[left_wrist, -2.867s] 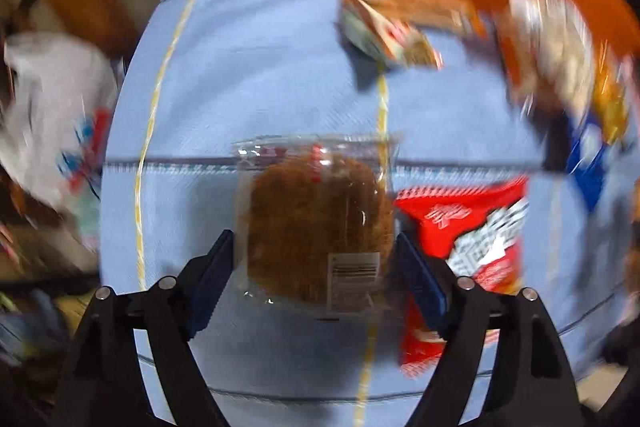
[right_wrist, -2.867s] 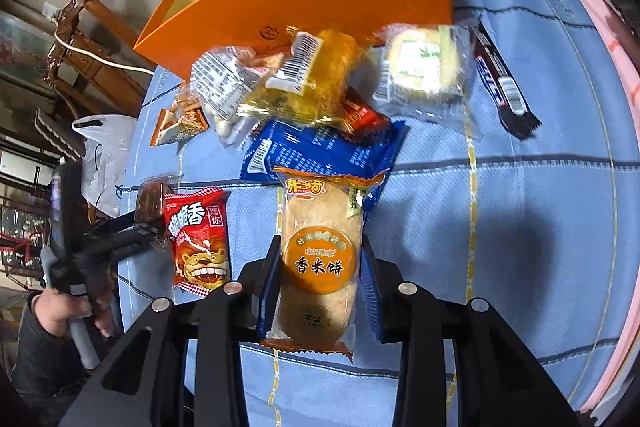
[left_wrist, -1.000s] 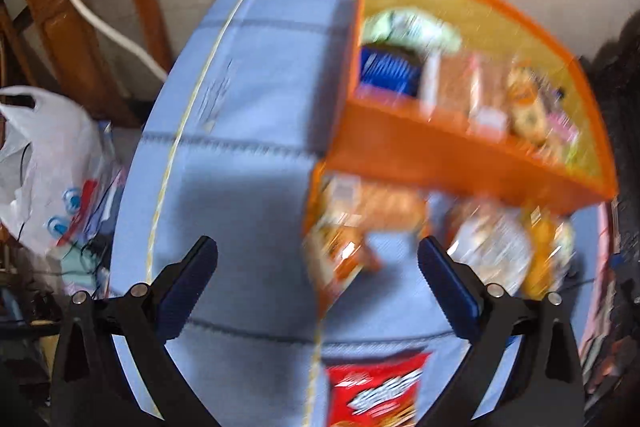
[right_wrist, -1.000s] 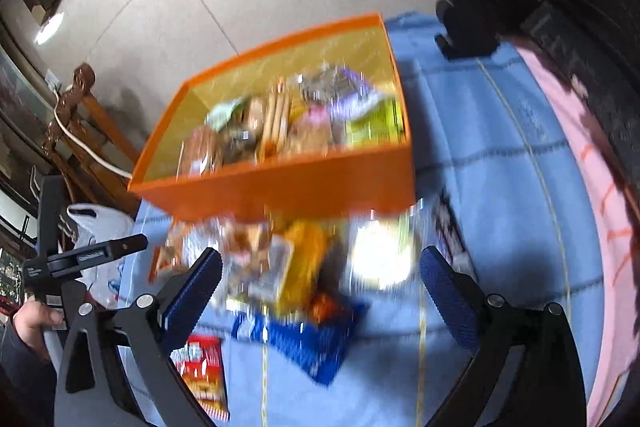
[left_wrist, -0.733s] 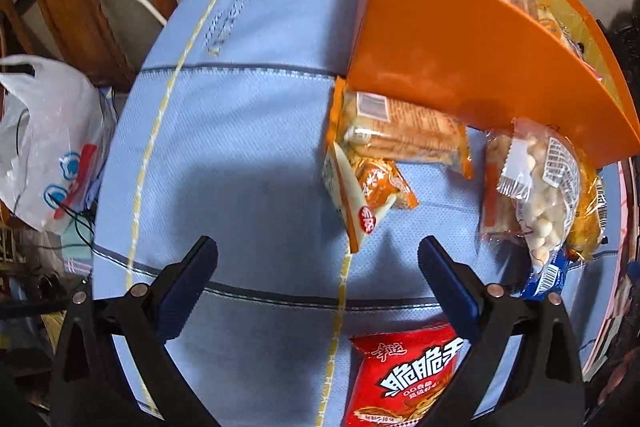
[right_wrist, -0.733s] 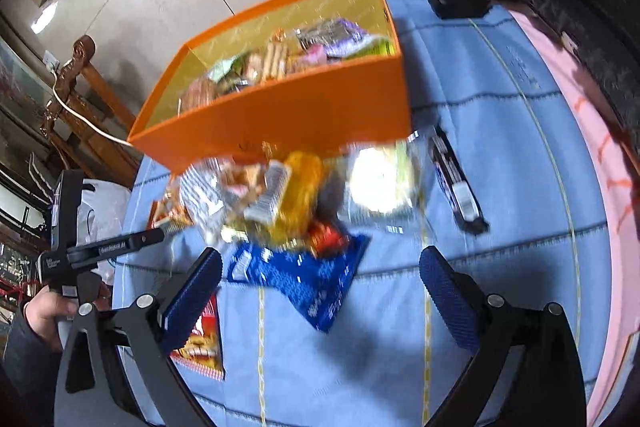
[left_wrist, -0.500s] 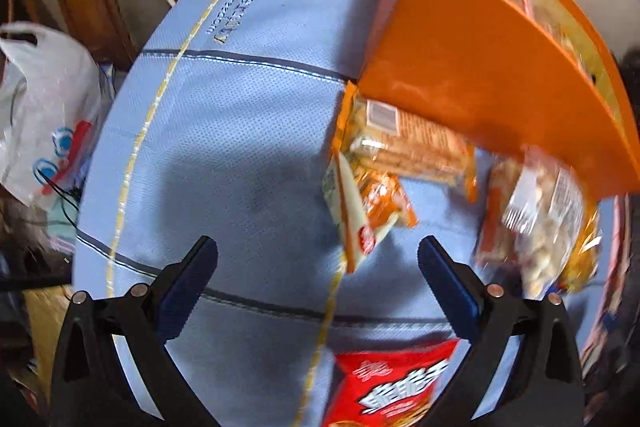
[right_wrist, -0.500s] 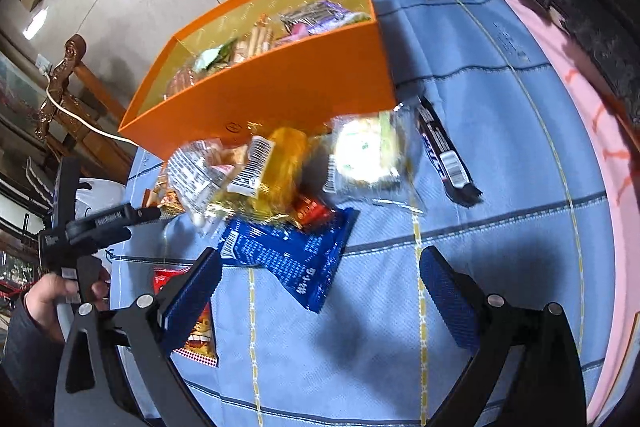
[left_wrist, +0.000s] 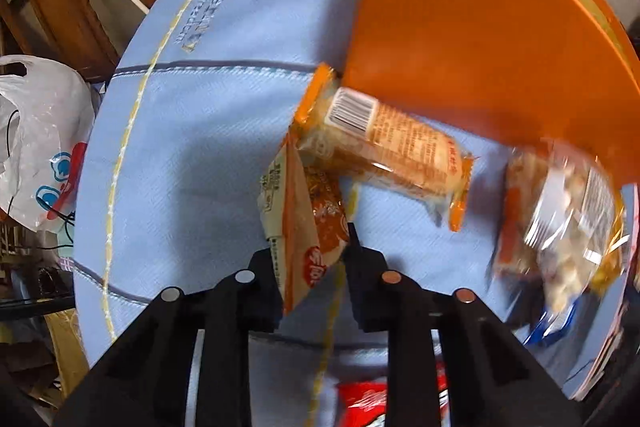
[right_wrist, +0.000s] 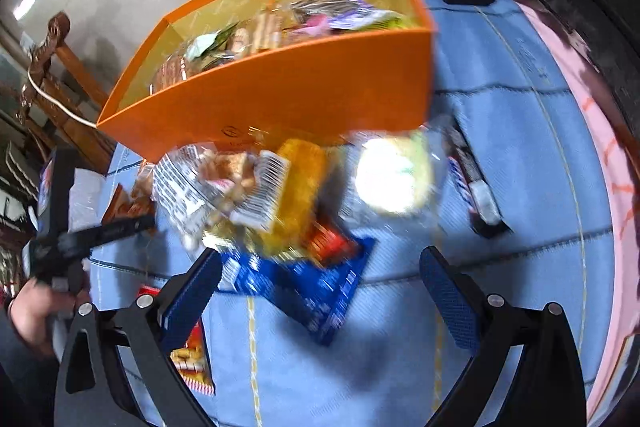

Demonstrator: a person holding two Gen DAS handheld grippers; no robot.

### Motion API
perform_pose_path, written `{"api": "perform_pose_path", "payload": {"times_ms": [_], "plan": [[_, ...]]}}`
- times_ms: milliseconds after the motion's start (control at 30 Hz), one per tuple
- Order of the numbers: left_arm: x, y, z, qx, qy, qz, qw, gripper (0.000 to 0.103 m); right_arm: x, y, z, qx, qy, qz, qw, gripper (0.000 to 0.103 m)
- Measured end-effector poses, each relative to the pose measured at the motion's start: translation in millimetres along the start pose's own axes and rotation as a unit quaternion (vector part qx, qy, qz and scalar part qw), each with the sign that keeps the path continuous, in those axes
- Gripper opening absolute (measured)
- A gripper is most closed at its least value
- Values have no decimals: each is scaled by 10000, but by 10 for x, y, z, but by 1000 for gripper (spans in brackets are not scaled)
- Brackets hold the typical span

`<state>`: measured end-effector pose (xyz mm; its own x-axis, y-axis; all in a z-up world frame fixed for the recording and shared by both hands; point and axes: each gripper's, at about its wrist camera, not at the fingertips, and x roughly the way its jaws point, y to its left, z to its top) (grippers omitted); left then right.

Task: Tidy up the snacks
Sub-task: 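Grasp the small orange-white cracker bag with the left tool while the right tool grasps the yellow barcode bag, then carry the cracker bag in the left tool while the right tool carries the yellow bag to the box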

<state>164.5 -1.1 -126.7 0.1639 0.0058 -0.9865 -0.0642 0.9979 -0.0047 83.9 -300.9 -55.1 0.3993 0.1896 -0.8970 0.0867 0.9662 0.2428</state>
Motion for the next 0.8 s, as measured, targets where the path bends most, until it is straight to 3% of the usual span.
{"api": "perform_pose_path", "payload": {"times_ms": [100,167,233,267,333,367,467,567,800], "plan": [[-27,83,-54,-37,-23,-118,9999,24,112,119,166,-60,-107,-185,9998,98],[-33,109,-68,-23,-44,-131,9999,24,204,118,280,175,-115,32,9998,85],[-34,110,-77,36,-72,-96,9999,24,376,87,359,397,203,158,9989,59],[-48,117,-108,43,-87,-82,9999,24,542,70,379,476,549,142,9973,57],[-53,91,-136,32,-113,-96,9999,24,724,51,359,510,822,262,9950,57],[-87,32,-199,39,-125,-122,9998,24,755,40,346,488,831,361,9947,56],[-79,92,-220,10,-83,-237,9997,23,603,-17,320,473,658,456,9957,40],[-195,199,-314,-72,-179,-356,9992,23,320,-138,258,505,414,701,9954,39],[-447,321,-493,-203,-236,-545,9980,23,-20,-496,56,941,374,1057,9892,39]]}}
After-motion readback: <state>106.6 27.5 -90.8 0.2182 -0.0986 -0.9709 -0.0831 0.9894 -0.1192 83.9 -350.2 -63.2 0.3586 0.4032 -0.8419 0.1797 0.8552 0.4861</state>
